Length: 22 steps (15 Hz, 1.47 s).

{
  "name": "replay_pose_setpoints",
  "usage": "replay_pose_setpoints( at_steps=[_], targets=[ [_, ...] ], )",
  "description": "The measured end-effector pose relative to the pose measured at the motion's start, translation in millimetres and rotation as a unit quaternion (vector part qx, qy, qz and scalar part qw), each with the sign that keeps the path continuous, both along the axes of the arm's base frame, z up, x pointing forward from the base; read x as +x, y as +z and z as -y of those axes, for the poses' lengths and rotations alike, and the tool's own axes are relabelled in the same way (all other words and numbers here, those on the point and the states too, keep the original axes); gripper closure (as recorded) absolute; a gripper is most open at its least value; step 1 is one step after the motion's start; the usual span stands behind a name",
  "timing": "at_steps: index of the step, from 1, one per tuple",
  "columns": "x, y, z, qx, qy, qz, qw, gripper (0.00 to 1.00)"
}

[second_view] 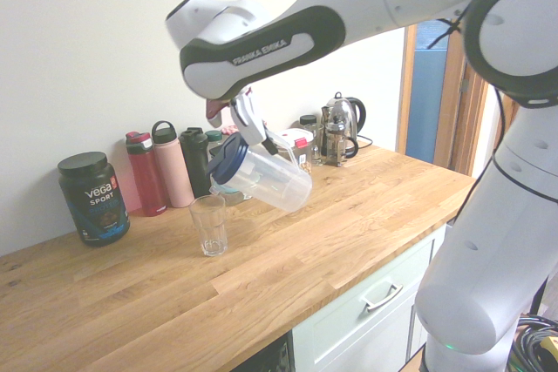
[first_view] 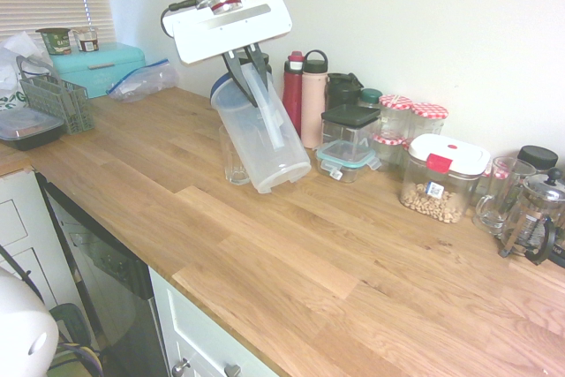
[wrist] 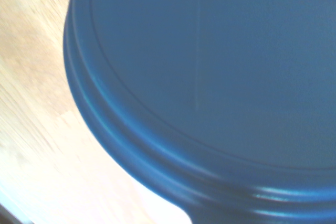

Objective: Pour me some water

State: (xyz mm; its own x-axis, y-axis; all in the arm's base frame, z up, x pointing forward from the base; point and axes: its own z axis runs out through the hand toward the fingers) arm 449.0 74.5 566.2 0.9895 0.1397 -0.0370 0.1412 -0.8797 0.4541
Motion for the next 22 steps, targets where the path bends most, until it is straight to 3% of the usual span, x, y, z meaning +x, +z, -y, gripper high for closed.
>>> replay_pose_setpoints(
  at_steps=[5, 8, 11, 15, 22],
  targets=[
    [26.4, 5.6, 68.7, 0.102, -0.105, 0.047, 0.988, 1.0],
    [33.4, 3.3, 114.3, 0.149, -0.174, 0.074, 0.97, 1.0],
    [9.5, -10.1, 176.7, 0.179, -0.245, 0.105, 0.947, 1.0],
    [-39.5, -53.6, 236.9, 0.213, -0.332, 0.159, 0.905, 1.0],
    [-38.0, -75.7, 253.8, 0.27, -0.44, 0.29, 0.806, 1.0]
  ],
)
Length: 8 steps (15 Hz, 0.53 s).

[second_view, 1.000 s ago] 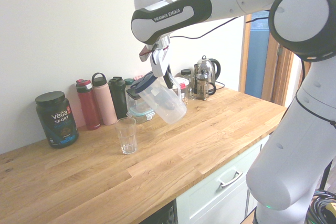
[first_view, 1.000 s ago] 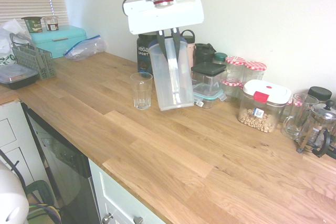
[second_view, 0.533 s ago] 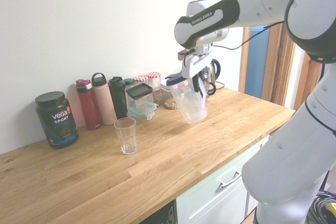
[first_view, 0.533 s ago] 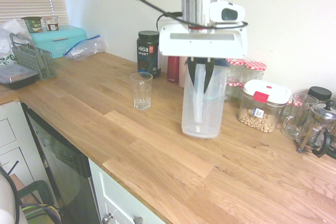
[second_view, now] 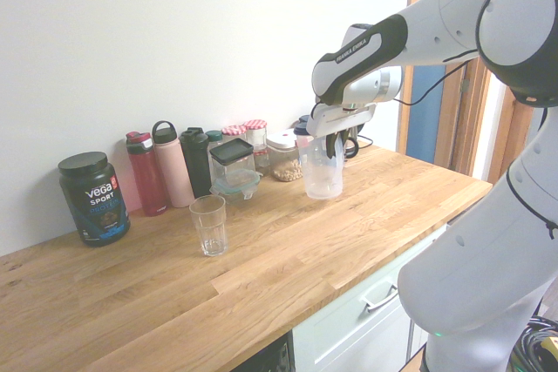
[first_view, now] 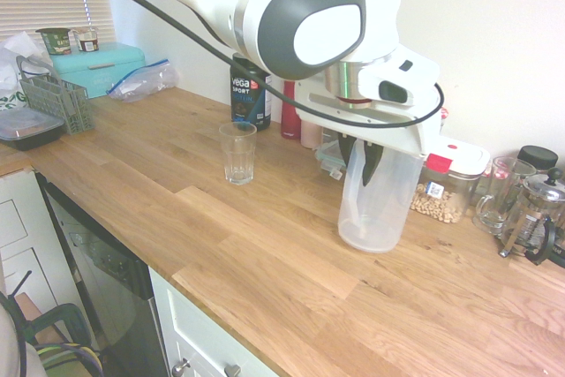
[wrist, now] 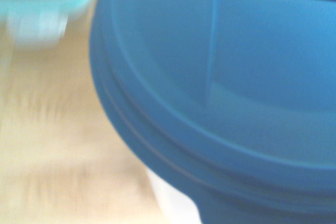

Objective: Pour me some water

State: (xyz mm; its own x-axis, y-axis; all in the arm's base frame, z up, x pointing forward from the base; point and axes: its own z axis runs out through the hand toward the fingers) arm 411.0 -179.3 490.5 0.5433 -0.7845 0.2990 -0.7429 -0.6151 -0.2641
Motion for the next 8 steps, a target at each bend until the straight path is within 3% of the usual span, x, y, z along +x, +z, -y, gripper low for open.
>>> replay_pose_setpoints(
  at_steps=[4, 8],
  targets=[
    [-13.5, -10.0, -13.3, -0.007, -0.072, 0.077, 0.994, 1.0],
    [-29.5, -36.5, -27.6, -0.01, -0.083, 0.065, 0.994, 1.0]
  ],
)
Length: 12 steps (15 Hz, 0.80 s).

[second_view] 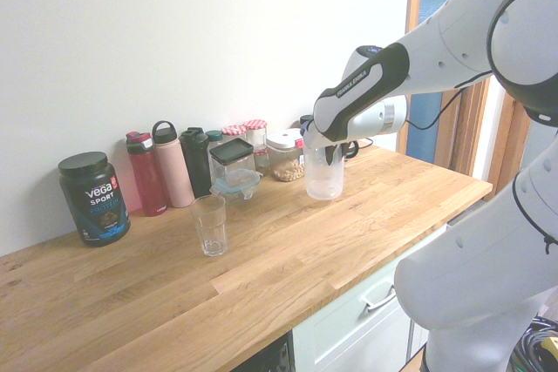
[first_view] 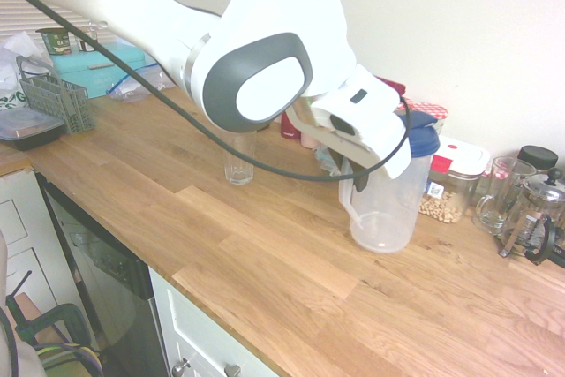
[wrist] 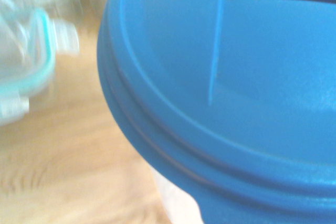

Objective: Pour me some water

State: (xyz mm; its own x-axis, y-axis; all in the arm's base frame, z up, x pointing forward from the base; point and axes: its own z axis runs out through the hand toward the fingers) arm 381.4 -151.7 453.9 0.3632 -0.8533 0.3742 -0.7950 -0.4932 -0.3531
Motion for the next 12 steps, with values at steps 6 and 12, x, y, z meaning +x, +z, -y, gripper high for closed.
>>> replay_pose_setpoints(
  at_steps=[6, 12],
  targets=[
    [3.4, -10.5, -10.9, 0.005, -0.001, -0.01, 1.0, 0.0],
    [6.7, -18.1, -0.4, 0.012, -0.011, -0.019, 1.0, 0.0]
  ],
)
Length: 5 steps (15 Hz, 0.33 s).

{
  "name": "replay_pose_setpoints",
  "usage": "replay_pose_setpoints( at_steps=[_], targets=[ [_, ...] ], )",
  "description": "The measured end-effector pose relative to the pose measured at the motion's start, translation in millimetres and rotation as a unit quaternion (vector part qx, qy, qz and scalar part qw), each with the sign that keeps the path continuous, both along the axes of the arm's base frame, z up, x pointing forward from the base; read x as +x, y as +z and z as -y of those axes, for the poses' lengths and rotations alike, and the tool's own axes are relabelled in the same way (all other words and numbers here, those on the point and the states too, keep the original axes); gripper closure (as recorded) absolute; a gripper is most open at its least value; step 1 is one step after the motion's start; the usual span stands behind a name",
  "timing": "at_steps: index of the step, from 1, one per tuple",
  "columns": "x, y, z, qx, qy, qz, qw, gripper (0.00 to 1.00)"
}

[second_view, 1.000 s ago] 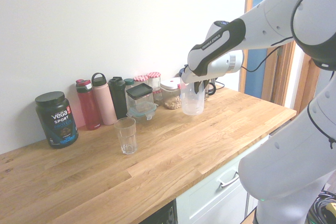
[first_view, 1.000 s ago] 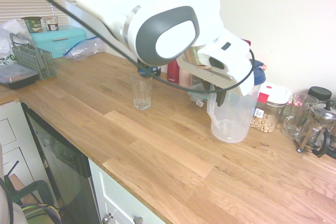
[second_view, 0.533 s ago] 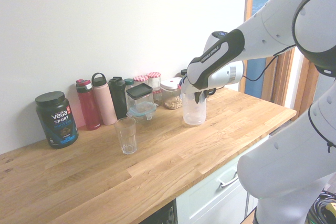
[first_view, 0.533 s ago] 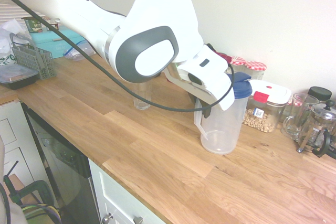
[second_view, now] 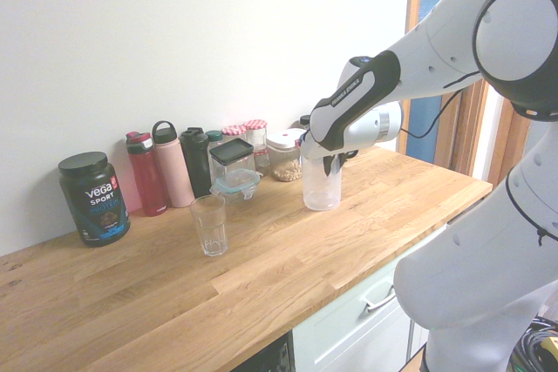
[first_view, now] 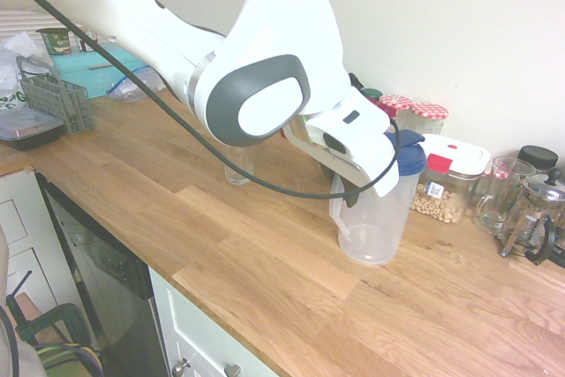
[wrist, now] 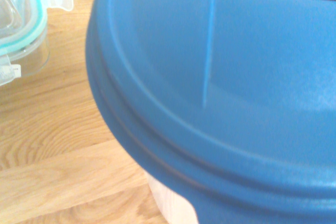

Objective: Pour me some water

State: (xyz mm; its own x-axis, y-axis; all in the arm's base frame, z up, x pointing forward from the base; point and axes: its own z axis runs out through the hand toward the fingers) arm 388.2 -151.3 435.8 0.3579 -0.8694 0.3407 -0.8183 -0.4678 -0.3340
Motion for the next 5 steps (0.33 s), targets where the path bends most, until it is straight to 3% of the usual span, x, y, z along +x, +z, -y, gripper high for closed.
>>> replay_pose_setpoints(
  at_steps=[2, 5],
  targets=[
    [-2.4, -2.5, 1.5, 0.004, 0.002, -0.013, 1.0, 0.0],
    [-15.0, 0.7, -3.7, 0.02, 0.022, -0.068, 0.997, 0.0]
  ],
)
